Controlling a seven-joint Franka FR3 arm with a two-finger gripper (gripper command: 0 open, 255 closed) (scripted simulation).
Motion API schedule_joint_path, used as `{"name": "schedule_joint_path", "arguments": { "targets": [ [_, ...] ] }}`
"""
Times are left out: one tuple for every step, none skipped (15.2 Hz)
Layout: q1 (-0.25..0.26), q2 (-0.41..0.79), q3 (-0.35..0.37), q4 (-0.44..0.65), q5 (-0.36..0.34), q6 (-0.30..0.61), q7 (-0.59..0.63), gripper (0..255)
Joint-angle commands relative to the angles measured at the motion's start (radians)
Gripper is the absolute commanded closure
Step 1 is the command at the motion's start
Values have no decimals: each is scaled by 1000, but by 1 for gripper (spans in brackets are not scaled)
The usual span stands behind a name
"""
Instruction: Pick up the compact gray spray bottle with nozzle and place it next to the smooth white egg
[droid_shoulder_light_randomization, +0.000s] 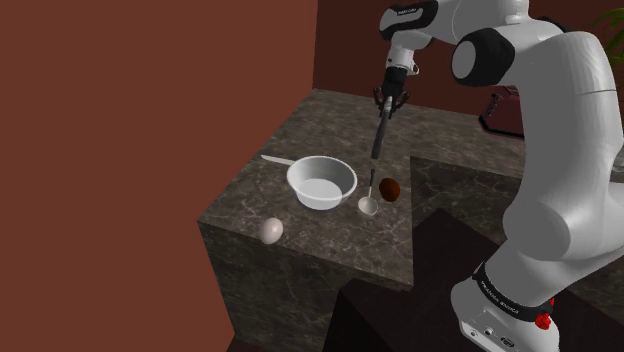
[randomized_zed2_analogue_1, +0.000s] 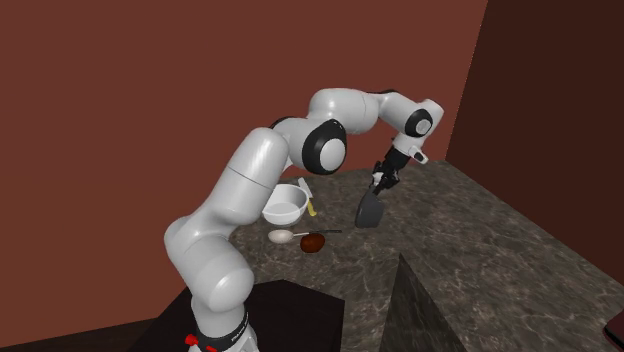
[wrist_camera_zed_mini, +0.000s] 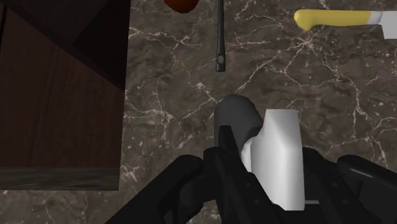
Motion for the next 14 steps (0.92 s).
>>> {"name": "schedule_joint_path", "arguments": {
  "targets": [
    [0,3,3,14,1,-28,6,255],
    [-2,2,3,26,1,-40,9,255],
    [-3,1,3,39,2,-53,12,255],
    [-5,1,4,52,2,-66,15,255],
    [-6,1,4,66,3,-79,18,255],
    [-8,2,5,80,3,-92,22,255],
    [-10,3,5,96,4,-106,25,255],
    [-12,5,6,112,5,-120,29,255],
    [-14,7,6,129,6,-135,33,255],
    [-16,10,7,147,7,-149,37,255],
    [-18,13,8,166,8,-165,41,255],
    [-20,15,9,179,9,-174,43,255],
    [0,-34,8,107,8,-150,51,255],
    [18,-78,8,45,7,-129,60,255]
  ]
}}
